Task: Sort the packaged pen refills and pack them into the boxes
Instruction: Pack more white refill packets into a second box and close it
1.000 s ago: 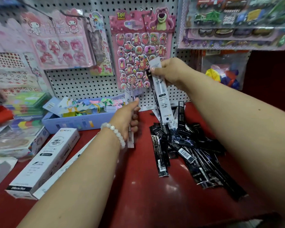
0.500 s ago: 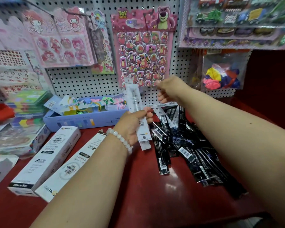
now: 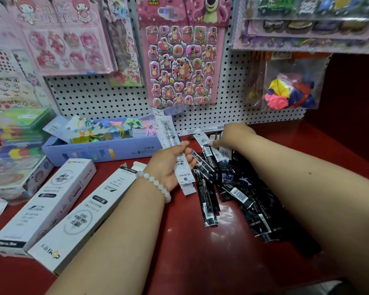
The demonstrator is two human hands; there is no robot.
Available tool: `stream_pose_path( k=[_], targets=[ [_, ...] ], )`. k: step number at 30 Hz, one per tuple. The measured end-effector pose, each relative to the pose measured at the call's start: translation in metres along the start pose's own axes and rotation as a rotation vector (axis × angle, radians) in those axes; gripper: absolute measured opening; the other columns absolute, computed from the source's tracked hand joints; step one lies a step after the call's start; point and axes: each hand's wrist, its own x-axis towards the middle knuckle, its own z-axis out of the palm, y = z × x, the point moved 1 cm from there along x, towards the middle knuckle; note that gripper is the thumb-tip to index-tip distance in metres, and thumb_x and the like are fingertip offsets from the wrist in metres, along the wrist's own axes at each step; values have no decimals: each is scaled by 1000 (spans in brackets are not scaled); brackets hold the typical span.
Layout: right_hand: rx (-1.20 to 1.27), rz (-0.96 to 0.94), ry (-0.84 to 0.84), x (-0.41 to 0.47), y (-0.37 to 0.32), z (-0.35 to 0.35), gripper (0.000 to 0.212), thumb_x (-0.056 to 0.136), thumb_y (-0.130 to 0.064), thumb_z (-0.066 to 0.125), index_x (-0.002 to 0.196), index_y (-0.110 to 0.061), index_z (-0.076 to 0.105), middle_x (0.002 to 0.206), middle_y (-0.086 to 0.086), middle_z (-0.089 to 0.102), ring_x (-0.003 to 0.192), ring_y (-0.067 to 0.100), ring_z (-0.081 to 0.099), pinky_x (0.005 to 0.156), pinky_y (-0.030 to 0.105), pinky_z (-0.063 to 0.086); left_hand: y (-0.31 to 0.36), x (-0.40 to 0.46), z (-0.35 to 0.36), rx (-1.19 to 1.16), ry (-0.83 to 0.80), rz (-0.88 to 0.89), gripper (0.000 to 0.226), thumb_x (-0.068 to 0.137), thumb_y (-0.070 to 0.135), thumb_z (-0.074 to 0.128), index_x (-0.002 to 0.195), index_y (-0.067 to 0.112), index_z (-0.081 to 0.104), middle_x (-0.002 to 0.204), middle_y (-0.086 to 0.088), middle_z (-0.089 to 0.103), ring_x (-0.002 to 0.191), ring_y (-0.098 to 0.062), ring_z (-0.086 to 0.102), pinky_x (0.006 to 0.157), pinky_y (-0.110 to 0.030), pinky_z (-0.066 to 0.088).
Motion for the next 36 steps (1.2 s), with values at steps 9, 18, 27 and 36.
stream_pose_path(
  k=[9,18,27,36],
  targets=[
    [73,-85,146,4,-22,13,79,67,-66,69,117,-7,51,115,11,62,113,32,53,86,35,43,1,-1,-3,-29,3,32,11,96,4,47,97,4,58,55,-2,55,41,-9,51,50,-22,55],
    [269,25,-40,-3,-27,14,61,69,-51,77,100,-6,49,88,5,55,81,23,56,63,28,43,-5,-1,-8,6,34,12,12,96,7,49,92,5,59,53,-2,60,42,-9,54,54,-24,55],
    [134,84,-222,-16,-37,-1,64,92,-48,51,136,-2,42,142,13,46,127,27,48,104,34,40,-6,-1,-13,-1,26,27,12,95,5,49,96,4,60,55,-2,60,43,-9,54,54,-24,57],
    [587,160,-5,-10,-17,-9,25,83,-24,70,86,-5,55,93,14,61,74,27,62,64,32,47,-3,-8,-10,23,16,81,13,93,5,53,103,0,59,60,-4,59,44,-10,53,54,-25,57]
  ],
)
